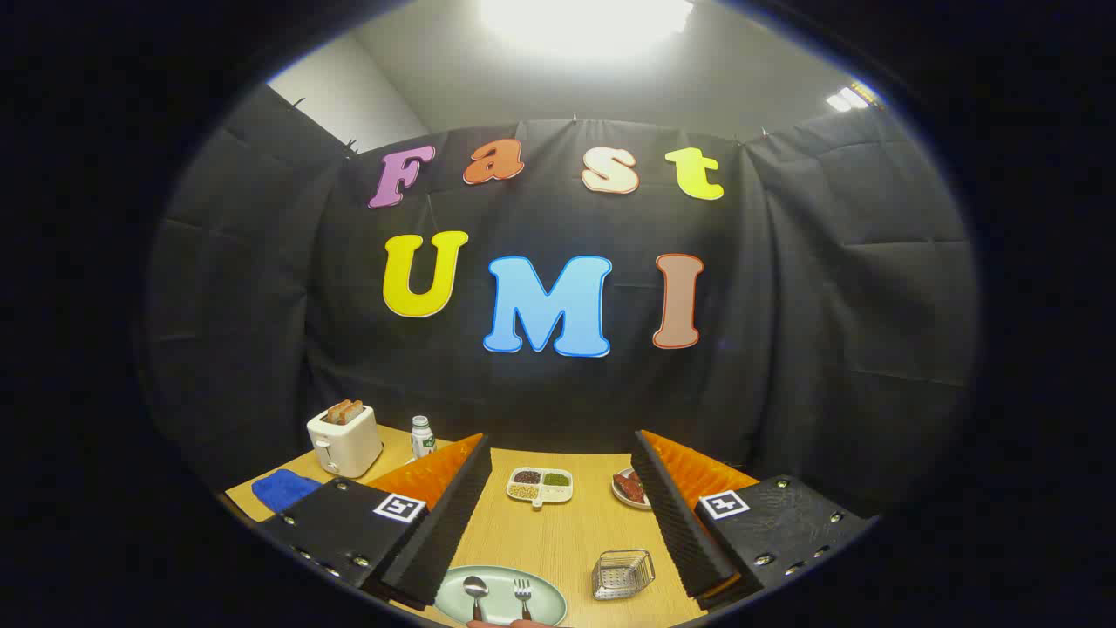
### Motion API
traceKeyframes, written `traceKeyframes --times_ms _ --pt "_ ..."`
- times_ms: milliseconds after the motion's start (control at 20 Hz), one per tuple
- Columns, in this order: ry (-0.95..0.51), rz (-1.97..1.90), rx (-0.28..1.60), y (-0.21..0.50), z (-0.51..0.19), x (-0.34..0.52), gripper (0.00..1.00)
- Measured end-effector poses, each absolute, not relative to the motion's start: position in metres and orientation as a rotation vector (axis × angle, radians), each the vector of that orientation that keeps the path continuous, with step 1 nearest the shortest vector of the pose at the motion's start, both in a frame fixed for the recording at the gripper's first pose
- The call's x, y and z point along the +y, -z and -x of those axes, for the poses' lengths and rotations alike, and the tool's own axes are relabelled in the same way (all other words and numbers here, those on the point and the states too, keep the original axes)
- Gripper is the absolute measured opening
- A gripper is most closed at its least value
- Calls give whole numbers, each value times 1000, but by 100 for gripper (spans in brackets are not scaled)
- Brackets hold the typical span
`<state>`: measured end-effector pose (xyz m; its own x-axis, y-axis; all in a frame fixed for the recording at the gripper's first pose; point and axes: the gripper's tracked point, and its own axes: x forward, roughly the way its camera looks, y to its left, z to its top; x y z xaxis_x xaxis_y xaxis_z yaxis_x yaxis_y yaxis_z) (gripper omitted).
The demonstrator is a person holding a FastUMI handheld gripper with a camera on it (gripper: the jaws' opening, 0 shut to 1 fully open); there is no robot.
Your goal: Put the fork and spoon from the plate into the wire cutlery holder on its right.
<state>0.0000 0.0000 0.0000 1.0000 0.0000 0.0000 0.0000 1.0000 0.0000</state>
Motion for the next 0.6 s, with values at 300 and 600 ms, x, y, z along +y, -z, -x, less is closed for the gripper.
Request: traceKeyframes --times_ms 300,600 --pt "-20 9 6 -2 -2 8 98" --pt "-34 5 50 11 4 11 99"
